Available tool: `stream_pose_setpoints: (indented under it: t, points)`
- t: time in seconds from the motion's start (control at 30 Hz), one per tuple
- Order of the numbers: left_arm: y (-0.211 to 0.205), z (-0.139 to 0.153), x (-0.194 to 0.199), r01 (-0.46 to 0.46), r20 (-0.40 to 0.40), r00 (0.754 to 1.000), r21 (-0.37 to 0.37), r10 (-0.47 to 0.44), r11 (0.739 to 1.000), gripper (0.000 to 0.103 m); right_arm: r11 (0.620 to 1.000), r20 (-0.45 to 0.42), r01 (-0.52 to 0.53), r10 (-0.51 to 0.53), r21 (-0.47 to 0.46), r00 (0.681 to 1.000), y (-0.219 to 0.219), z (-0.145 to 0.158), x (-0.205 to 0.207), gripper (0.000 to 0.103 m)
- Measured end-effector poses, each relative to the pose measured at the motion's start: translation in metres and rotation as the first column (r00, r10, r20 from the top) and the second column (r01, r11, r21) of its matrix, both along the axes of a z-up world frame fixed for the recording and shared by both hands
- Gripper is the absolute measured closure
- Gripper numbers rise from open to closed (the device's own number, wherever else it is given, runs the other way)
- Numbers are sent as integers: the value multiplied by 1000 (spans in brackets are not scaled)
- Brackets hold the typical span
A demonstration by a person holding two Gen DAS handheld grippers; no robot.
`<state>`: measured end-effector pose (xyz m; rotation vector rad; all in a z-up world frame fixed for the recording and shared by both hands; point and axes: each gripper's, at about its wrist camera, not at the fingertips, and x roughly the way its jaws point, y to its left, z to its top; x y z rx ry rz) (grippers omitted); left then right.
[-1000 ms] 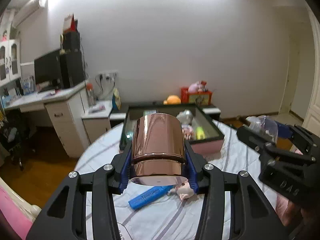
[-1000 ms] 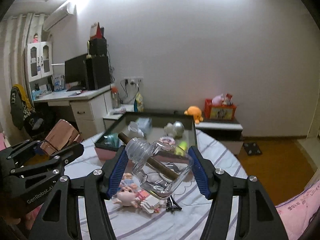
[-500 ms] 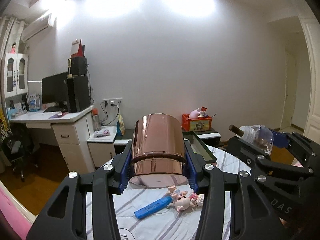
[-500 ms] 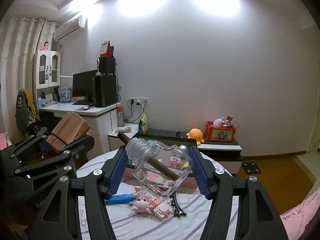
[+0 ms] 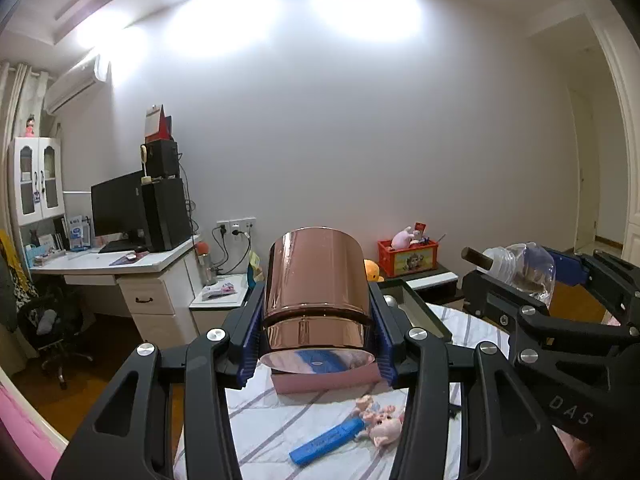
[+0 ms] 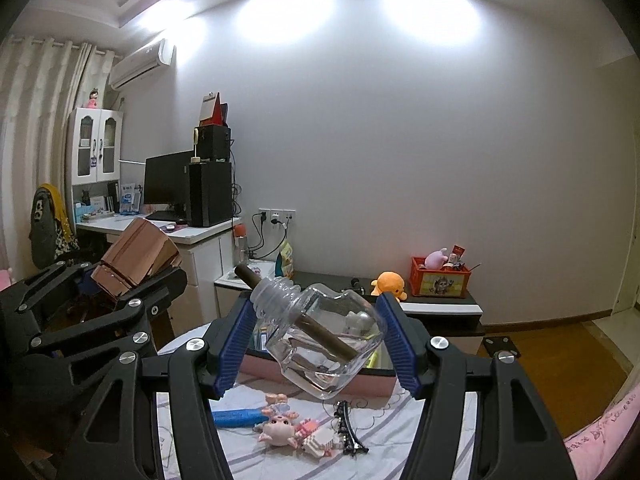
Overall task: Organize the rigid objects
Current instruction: 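Lift the cup and glass bottle and carry them toward the pink box, then lower the cup and bottle into the pink box and open both grippers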
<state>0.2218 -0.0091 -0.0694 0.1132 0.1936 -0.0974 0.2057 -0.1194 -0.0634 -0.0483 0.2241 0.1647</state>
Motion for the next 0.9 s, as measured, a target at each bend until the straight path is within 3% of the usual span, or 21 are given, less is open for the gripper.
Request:
stream_pose_setpoints:
  t: [0.27,0.47,0.6,0.7,0.9]
  points:
    - [-9,-5,36,-4,-11,1000,23,4,1000,56,1000,-12,1,-1,-21,1000,-1,-3,36,40]
    - [-14,-21,99,30,-109,994,13,-29,999,55,999,-54,-1,-1,-36,999,-4,-13,84,40]
    - [-15,-45,152,16,-188,982,12,-14,1000,55,999,-127,-12,6,-46,992,-4,-33,128,40]
    - [-18,-73,192,-22,-265,964,63,38,998,55,998,-210,-21,10,-52,978,-5,-56,163,40]
    - [-18,-115,232,-27,-381,923,93,61,995,55,997,-389,-60,39,-42,920,-7,-110,219,40]
